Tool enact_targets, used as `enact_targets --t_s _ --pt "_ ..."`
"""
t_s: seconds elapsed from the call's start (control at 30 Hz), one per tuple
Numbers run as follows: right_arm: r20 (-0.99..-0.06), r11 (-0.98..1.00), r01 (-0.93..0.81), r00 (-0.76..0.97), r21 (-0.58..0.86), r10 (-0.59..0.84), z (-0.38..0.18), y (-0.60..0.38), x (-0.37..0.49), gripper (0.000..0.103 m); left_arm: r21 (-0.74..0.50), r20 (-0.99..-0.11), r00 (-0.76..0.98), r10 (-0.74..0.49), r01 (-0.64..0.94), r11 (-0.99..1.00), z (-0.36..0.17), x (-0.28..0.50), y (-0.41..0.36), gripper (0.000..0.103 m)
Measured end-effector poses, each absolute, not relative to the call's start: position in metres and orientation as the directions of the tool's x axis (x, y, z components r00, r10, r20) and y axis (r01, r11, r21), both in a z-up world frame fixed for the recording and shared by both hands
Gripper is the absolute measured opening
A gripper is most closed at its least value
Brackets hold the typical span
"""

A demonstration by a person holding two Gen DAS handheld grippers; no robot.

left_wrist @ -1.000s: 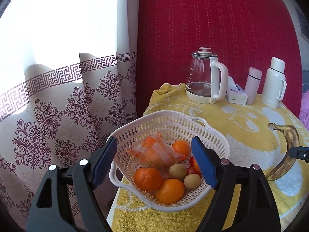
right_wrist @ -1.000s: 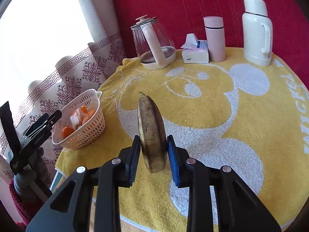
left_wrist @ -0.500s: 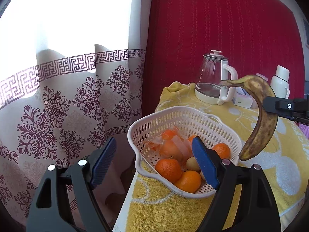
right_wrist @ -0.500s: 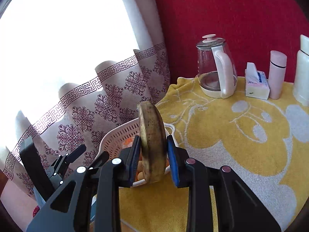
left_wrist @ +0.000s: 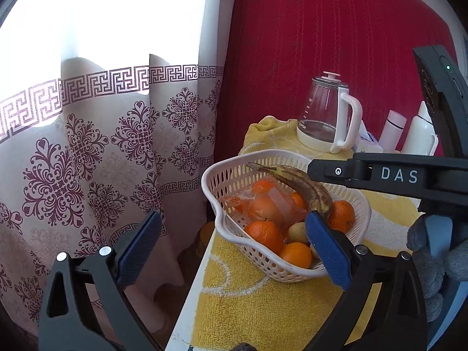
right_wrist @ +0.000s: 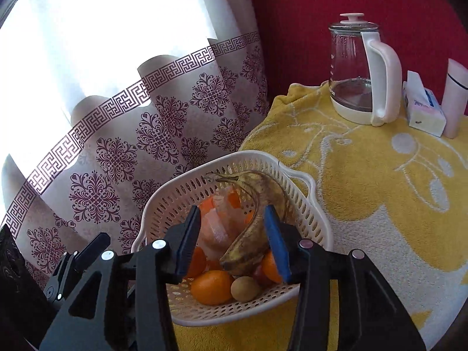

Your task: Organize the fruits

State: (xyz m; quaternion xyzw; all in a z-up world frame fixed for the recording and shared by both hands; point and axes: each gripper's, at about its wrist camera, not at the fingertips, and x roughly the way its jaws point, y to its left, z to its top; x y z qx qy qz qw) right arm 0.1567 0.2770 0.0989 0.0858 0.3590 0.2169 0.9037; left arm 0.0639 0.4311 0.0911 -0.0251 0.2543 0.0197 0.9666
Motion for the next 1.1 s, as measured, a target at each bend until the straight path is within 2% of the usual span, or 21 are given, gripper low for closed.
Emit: enact_targets --t_s 0.2,0.37,0.53,0.8,0.87,1.1 --pt "-0.609 0.908 -0.319 0.673 0.272 0.419 0.093 0.274 0.147 0.053 -0.028 -0.495 0.868 0.033 -0.054 0.998 0.088 0.063 0.428 0.100" --pt "-0.595 0.940 -0.297 0.730 0.167 0.336 0.094 0.270 0.130 0.070 -0.003 -0.487 0.872 0.046 -0.055 0.998 0.090 0.061 0.421 0.100" --pt "-0.589 0.962 -0.257 0.765 0.092 0.260 0.094 0.261 0.117 0.081 0.044 -0.485 0.873 0.057 -0.041 0.998 0.089 0.059 0.408 0.100" --pt "-0.585 0.976 -0.216 0.788 0.026 0.190 0.091 0.248 0.105 0.088 0.107 -0.482 0.871 0.092 -0.046 0.993 0.086 0.058 0.396 0.100" --pt "-0.576 0.977 -0.212 0.800 -0.009 0.168 0.092 0.247 0.100 0.093 0.116 -0.480 0.871 0.106 -0.057 0.992 0.085 0.056 0.397 0.100" --pt "-0.525 0.971 -0.202 0.844 -0.126 0.107 0.098 0.251 0.081 0.098 0.166 -0.464 0.871 0.161 -0.093 0.982 0.084 0.042 0.399 0.100"
